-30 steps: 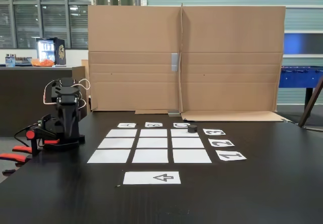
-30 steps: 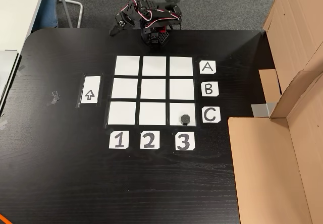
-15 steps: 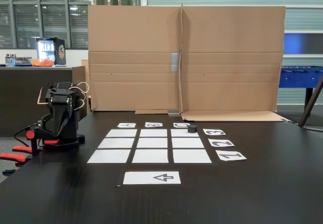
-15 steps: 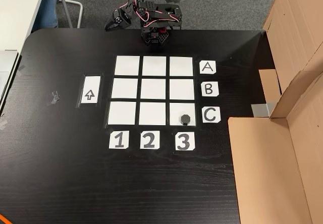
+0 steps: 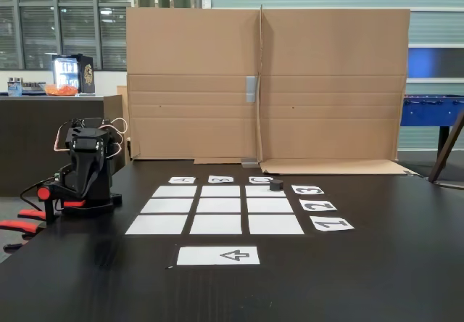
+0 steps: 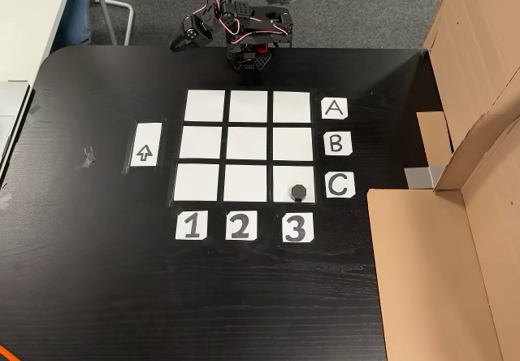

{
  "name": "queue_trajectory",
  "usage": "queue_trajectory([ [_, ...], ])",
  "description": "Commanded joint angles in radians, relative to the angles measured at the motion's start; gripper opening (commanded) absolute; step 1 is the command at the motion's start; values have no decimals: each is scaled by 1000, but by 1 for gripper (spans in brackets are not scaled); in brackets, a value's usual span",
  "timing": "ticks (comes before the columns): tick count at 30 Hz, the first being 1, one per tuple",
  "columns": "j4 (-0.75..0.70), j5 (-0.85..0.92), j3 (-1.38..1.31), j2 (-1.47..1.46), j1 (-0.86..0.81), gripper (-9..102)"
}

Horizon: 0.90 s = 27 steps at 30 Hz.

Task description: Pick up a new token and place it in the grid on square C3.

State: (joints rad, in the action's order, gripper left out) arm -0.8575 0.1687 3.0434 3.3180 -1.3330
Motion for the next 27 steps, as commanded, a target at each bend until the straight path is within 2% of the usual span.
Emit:
queue_trajectory([
  [1, -6, 5, 2, 5, -11, 1],
  [27, -8, 5, 2, 6, 14, 1],
])
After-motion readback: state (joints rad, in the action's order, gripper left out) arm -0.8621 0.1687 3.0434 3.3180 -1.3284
